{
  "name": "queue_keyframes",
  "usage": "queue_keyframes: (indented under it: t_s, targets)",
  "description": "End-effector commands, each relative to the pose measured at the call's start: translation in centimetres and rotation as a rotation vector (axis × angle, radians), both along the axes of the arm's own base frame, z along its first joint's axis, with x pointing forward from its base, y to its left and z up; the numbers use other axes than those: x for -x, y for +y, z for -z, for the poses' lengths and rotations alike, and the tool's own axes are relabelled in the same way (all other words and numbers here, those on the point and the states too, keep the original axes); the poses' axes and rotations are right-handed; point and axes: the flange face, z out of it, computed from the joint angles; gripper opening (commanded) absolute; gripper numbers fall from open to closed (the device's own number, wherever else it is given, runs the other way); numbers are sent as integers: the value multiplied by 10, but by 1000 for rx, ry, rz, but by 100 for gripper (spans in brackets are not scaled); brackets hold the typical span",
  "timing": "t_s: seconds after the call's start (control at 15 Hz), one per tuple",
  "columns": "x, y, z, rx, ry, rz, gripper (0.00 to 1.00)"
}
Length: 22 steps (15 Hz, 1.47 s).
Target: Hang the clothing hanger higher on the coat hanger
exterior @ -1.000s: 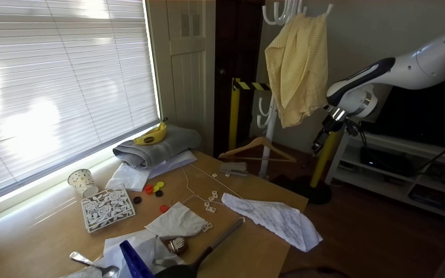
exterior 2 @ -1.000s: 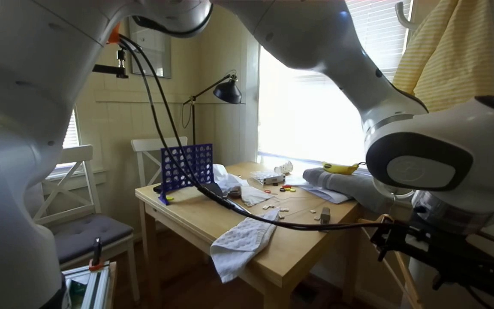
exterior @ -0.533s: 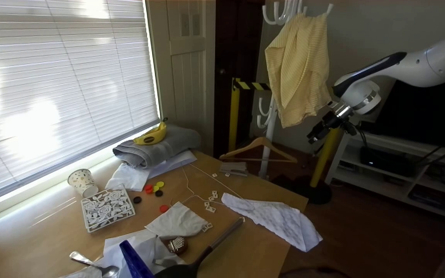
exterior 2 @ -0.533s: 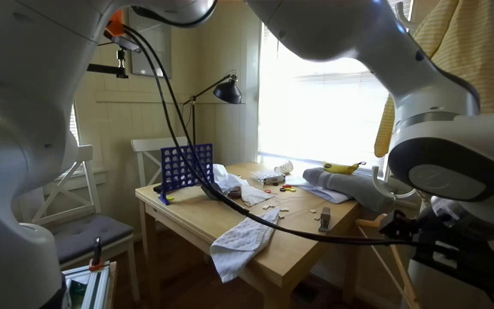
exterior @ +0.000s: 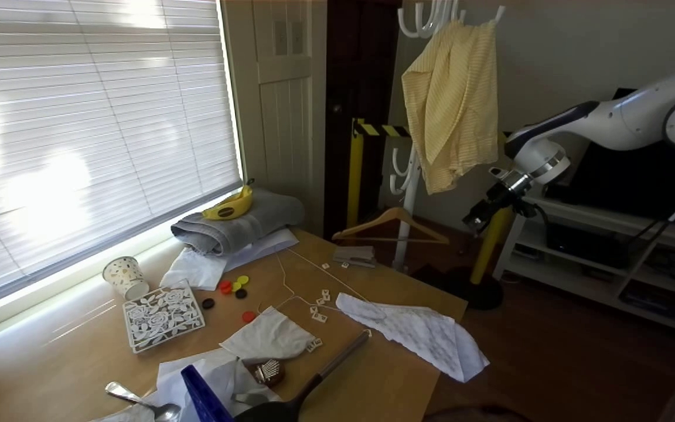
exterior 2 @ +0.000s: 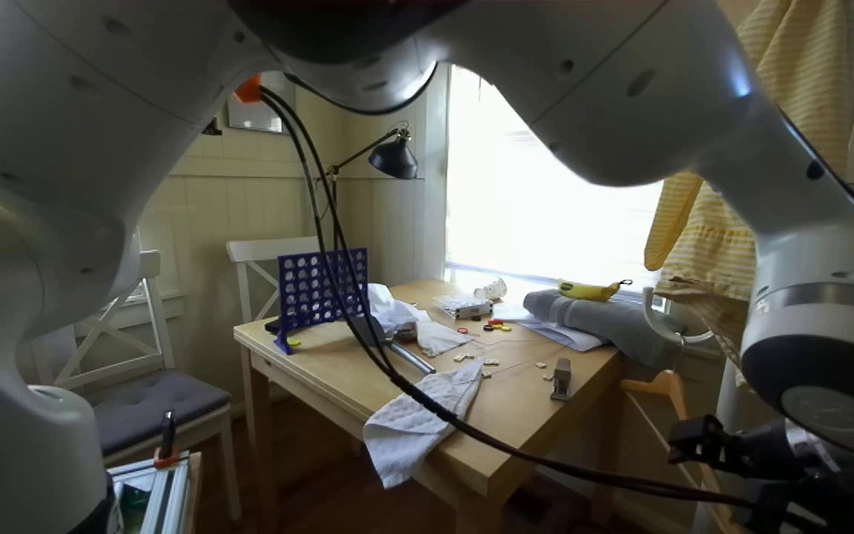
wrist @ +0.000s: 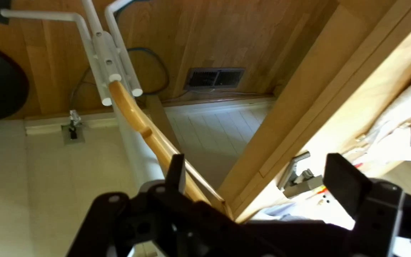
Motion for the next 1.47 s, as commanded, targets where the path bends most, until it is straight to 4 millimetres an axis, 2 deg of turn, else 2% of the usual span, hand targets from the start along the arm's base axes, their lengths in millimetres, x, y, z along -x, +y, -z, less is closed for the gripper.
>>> queue_keyframes:
  t_s: [0.0,0.2,0.27,0.33,0.4,0.53,0.67,1.07,1.4]
  targets:
    - [-30,4,22,83,14,149,96]
    - [-45,13,28,138,18,178,96]
    - [-49,16,25,145,26,167,100]
    - [-50,18,22,133,36,151,99]
    - [-40,19,25,127,20,153,99]
    - [-45,21,21,130,18,156,100]
    - [-45,19,16,113,-94,43,100]
    - [-37,12,18,120,-297,-206,100]
    - [-32,24,29,85,-336,-310,100]
